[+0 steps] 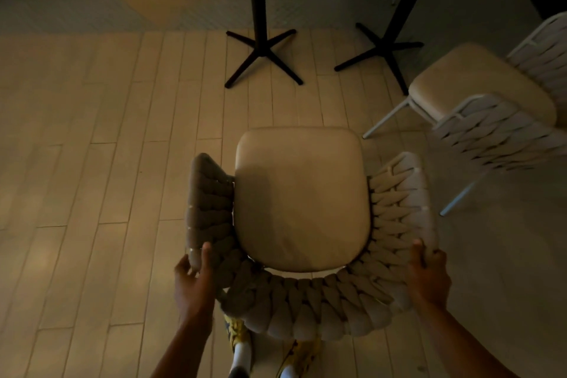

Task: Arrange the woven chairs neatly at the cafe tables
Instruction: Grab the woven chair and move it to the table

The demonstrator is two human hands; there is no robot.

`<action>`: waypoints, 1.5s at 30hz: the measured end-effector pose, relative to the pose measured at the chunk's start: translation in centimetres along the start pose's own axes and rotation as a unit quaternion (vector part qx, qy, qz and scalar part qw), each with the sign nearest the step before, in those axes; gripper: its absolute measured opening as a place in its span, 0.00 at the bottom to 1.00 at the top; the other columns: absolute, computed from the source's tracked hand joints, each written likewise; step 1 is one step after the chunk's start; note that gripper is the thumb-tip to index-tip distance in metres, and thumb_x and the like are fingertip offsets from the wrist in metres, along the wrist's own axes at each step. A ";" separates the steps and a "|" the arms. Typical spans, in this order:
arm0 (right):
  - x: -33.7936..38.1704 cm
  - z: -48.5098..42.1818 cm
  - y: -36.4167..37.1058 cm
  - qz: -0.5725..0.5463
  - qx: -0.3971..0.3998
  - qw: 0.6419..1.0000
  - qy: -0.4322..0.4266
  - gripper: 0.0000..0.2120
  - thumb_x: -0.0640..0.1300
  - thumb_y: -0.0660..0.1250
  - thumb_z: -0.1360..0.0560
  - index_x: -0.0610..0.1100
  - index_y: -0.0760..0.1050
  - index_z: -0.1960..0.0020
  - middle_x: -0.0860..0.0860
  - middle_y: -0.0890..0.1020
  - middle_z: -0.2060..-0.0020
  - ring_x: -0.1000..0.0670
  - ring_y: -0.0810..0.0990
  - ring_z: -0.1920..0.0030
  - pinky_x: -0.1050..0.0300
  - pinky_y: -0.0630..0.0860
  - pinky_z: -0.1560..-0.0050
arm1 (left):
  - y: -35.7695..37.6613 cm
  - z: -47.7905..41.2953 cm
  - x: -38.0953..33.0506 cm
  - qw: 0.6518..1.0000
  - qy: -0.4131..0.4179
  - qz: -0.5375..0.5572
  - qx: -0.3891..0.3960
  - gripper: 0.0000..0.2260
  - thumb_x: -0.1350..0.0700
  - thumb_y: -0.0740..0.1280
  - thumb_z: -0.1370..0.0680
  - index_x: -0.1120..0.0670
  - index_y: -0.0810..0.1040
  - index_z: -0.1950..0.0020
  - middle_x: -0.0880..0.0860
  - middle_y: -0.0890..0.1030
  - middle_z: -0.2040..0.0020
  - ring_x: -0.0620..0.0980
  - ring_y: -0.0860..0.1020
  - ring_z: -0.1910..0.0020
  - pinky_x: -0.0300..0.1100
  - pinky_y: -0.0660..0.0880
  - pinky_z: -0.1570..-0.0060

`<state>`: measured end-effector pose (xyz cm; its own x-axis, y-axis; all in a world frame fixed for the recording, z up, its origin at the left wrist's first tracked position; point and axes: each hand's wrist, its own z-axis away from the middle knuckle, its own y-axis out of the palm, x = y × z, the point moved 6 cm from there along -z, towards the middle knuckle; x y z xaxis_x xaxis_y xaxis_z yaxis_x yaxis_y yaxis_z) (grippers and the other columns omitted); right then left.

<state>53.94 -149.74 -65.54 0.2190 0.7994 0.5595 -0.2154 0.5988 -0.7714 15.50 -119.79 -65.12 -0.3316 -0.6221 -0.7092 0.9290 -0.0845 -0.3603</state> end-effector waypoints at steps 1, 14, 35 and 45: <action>0.1 0.1 0.0 -0.002 -0.007 1.000 0.000 0.29 0.65 0.57 0.20 0.39 0.69 0.39 0.31 0.80 0.48 0.30 0.79 0.47 0.42 0.74 0.51 | 0.9 0.1 0.5 1.000 -0.015 0.010 0.003 0.28 0.33 0.71 0.27 0.50 0.76 0.35 0.52 0.83 0.47 0.51 0.83 0.48 0.50 0.81 0.49; 1.4 1.8 1.2 0.008 -0.058 0.998 -0.013 0.29 0.64 0.57 0.22 0.40 0.70 0.36 0.31 0.81 0.48 0.30 0.79 0.48 0.41 0.76 0.51 | 0.2 -1.7 1.0 0.993 0.034 -0.025 -0.114 0.19 0.42 0.70 0.22 0.56 0.79 0.42 0.57 0.81 0.52 0.56 0.79 0.52 0.49 0.74 0.51; 4.6 7.2 7.1 -0.016 -0.001 0.999 -0.031 0.21 0.56 0.62 0.18 0.40 0.69 0.35 0.33 0.81 0.48 0.32 0.80 0.48 0.46 0.75 0.54 | -7.3 -8.5 0.7 0.991 0.039 -0.076 -0.108 0.18 0.42 0.72 0.25 0.50 0.76 0.41 0.55 0.81 0.49 0.57 0.81 0.48 0.58 0.79 0.43; 5.5 13.9 4.3 0.185 0.002 0.934 -0.306 0.24 0.42 0.72 0.27 0.42 0.72 0.32 0.39 0.66 0.27 0.35 0.68 0.30 0.35 0.71 0.40 | -8.1 -1.3 -2.1 0.872 0.292 -0.389 -0.053 0.34 0.46 0.72 0.25 0.53 0.62 0.23 0.55 0.65 0.25 0.59 0.69 0.30 0.57 0.77 0.44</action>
<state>41.01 -142.15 -61.54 -0.4564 0.8285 0.3245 -0.1731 0.2750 -0.9457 8.44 -116.80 -61.51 -0.9106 0.0962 -0.4019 0.3756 -0.2133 -0.9019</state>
